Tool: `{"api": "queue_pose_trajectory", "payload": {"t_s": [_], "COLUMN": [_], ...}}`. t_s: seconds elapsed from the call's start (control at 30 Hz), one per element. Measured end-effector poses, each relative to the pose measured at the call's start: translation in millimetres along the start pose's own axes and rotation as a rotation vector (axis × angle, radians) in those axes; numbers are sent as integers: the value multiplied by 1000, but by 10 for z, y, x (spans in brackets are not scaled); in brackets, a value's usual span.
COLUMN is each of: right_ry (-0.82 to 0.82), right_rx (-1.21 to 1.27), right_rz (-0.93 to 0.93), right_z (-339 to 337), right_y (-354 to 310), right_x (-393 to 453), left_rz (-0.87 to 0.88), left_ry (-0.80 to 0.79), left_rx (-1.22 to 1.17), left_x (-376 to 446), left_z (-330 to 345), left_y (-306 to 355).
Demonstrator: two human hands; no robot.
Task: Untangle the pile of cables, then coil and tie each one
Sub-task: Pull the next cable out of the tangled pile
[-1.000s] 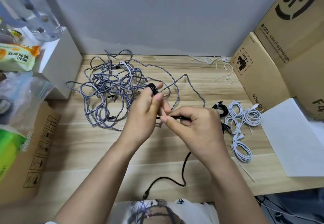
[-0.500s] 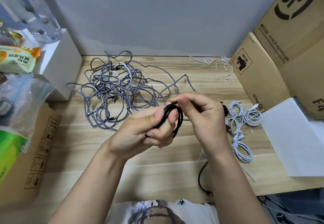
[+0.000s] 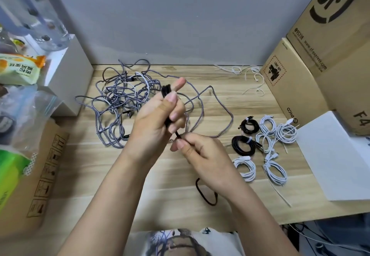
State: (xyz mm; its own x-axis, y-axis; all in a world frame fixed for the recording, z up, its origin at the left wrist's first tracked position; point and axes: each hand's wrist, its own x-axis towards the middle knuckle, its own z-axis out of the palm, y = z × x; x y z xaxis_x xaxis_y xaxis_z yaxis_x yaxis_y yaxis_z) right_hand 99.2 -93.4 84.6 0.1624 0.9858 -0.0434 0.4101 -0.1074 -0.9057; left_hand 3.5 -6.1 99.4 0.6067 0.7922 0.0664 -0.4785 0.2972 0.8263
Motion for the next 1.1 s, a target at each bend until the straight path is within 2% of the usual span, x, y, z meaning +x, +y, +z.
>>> {"api": "queue_pose_trajectory", "payload": {"t_s": [0.17,0.3,0.4,0.57,0.67,0.73,0.9,1.0,1.07,1.1], "right_ry": [110,238,314,321,273,248,237,199,126,88], "right_rx": [-156,-97,-26,-10,157,261,273,185,-2,-68], "right_rz": [-62,-115,-124,-172,-151,-176,-174,-90,-45,-29], "right_z": [-35,-157,-299,-318,-304,-291,-245,-199,-126,-78], "right_y": [-27,-82,-129,-90,-34,-25,-31,18,60,62], "right_x": [-38,-71,-56,-19,1,7,31,41,22,3], "left_rz": [15,9,-196,-274,-345,-366,-292,-210,-98,-42], "left_ry": [-29,-32,-152,-301,-442,-503,-635,-584,-385,-252], "left_rx": [488,774,579,437,261,98,-236,-495,-583,-547], "left_x": [-54,-96,-155,-193,-222,-229,-201,-144,-83,-60], "left_z": [-24,-103,-109,-158,-219,-244,-211,-136,-87,-64], "left_y": [-148,-198,-154,-141,-130,-126,-68,5,57,70]}}
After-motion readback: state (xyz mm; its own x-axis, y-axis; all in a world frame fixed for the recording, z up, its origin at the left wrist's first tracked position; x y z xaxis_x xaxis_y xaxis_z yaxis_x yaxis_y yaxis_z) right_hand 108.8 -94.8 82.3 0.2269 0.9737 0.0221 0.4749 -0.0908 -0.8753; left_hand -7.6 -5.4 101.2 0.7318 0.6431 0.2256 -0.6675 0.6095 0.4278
